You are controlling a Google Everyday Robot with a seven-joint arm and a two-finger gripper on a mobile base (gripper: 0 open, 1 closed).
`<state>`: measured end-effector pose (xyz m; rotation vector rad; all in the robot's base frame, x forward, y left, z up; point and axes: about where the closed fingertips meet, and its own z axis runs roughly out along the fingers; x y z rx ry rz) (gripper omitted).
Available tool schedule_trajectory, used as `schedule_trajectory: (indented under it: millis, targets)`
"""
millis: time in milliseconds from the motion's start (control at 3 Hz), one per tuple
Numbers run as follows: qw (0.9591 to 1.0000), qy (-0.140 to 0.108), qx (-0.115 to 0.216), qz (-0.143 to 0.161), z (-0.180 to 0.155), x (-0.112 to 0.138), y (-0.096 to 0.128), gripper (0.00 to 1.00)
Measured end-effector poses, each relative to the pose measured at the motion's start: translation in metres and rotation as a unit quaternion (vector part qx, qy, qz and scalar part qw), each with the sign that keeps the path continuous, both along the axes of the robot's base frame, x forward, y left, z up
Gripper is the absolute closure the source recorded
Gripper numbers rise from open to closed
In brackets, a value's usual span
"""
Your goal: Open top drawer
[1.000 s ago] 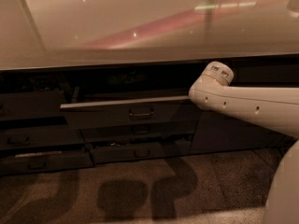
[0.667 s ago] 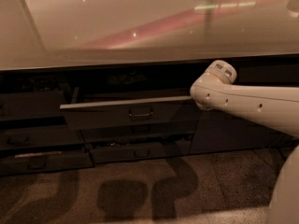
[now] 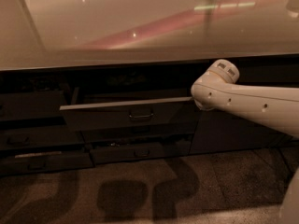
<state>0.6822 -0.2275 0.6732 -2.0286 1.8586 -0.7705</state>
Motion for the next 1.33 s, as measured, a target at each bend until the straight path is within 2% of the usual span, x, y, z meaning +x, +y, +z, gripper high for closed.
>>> schedule_trajectory:
  millis: [333, 667, 1000, 1333]
  targets:
    - [0.9999, -0.011, 0.007, 0.007, 0.019, -0.007, 0.004, 1.0]
    - [0.9999, -0.011, 0.007, 0.007, 0.019, -0.007, 0.004, 1.0]
    - [0.9993, -0.005, 0.033, 0.019, 0.016, -0.006, 0.004, 1.0]
    - [0.9962, -0.014, 0.081, 0.03, 0.01, 0.003, 0.007, 1.0]
